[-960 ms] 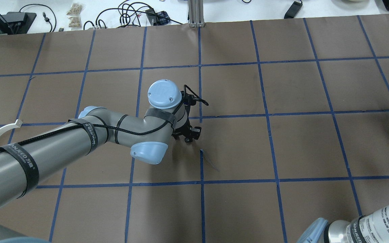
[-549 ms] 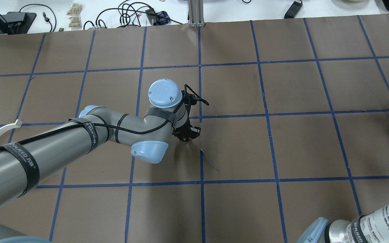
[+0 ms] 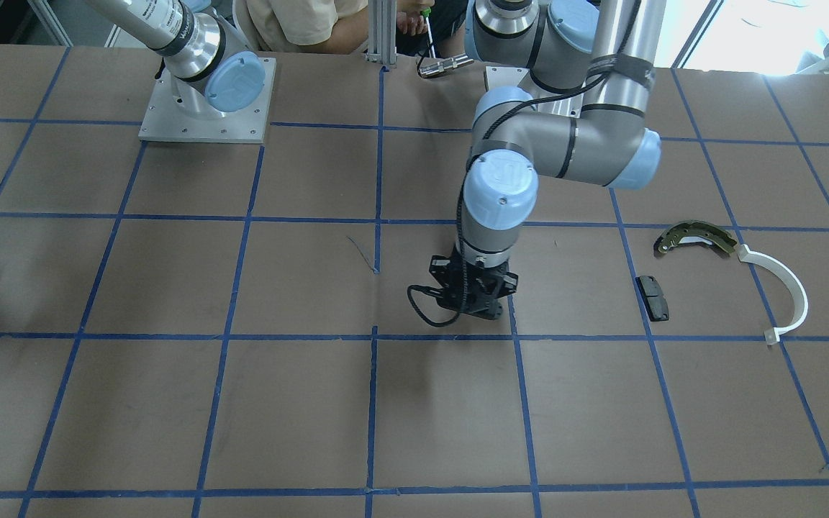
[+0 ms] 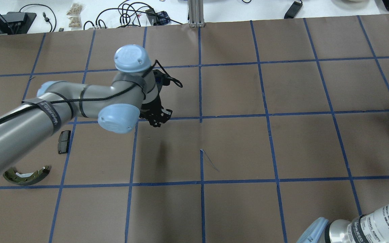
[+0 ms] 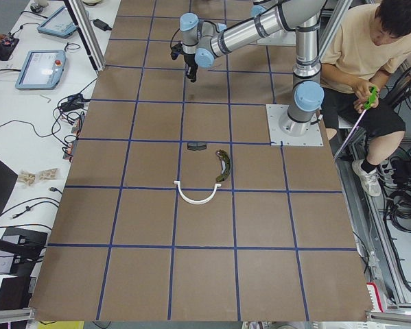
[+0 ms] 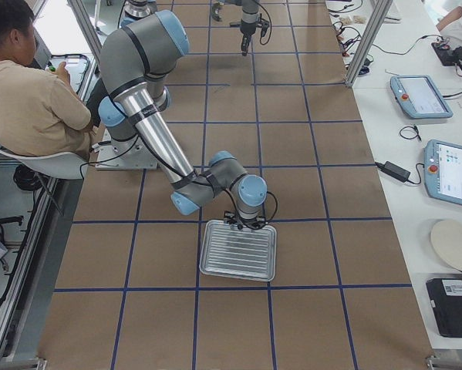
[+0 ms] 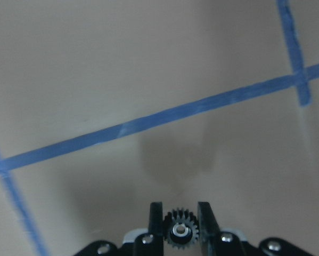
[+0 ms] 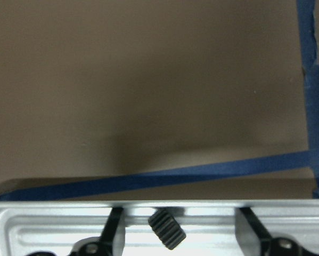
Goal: Place bearing gear from tray to pile
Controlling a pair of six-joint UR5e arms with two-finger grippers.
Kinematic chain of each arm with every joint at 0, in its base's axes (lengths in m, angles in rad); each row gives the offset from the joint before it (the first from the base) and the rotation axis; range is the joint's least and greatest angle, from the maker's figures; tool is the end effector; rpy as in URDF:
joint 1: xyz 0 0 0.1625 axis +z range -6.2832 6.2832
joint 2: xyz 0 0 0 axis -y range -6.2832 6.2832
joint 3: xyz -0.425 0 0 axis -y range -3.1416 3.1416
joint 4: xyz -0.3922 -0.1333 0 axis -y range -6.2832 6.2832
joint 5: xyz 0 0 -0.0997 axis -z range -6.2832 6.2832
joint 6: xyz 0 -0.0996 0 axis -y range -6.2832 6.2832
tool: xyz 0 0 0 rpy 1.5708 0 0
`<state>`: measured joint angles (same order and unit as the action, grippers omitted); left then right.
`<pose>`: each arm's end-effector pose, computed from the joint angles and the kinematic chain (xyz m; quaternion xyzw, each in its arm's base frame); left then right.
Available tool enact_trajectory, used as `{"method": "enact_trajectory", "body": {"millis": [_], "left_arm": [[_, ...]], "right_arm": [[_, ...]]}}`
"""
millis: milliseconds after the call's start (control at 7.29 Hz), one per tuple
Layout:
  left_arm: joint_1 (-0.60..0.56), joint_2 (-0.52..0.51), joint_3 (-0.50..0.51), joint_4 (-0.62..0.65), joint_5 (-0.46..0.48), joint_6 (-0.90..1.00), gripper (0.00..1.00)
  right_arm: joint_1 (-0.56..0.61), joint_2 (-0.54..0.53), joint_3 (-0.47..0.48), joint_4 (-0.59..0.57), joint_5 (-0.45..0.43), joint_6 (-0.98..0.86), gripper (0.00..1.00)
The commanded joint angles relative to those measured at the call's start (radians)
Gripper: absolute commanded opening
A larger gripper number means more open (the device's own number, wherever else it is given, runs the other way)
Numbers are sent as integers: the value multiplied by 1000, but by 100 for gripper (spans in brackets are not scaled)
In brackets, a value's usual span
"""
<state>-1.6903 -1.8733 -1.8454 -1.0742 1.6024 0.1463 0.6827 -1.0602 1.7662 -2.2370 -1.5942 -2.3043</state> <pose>-0.1944 -0.5272 0.2470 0.1330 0.9902 0.0404 0.0152 -0.3843 -0.4813 0.1754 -0.6504 0.7592 0.0112 0.0202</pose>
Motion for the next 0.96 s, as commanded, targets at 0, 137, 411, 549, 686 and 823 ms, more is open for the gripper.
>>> {"method": "enact_trajectory", "body": {"millis": [0,137,411,549,686,823], "left_arm": [[168,74,23,-122,42,174,0],[257,80,5,-127,75,255,0],[471,91,-30,-125,64,391,0],[528,83,-37,-112,68,470,0],[614,53,-37,-105,68,523,0],[717,27,-35,-104,65,589,0]], "right_arm": [[1,-4,-1,0,-15,11,46],[1,-6,-1,2,-16,16,36],[0,-7,-5,3,-26,43,1],[1,-15,-5,10,-62,69,0],[0,-32,-5,16,-64,104,0],[9,-65,1,25,-62,146,0]]}}
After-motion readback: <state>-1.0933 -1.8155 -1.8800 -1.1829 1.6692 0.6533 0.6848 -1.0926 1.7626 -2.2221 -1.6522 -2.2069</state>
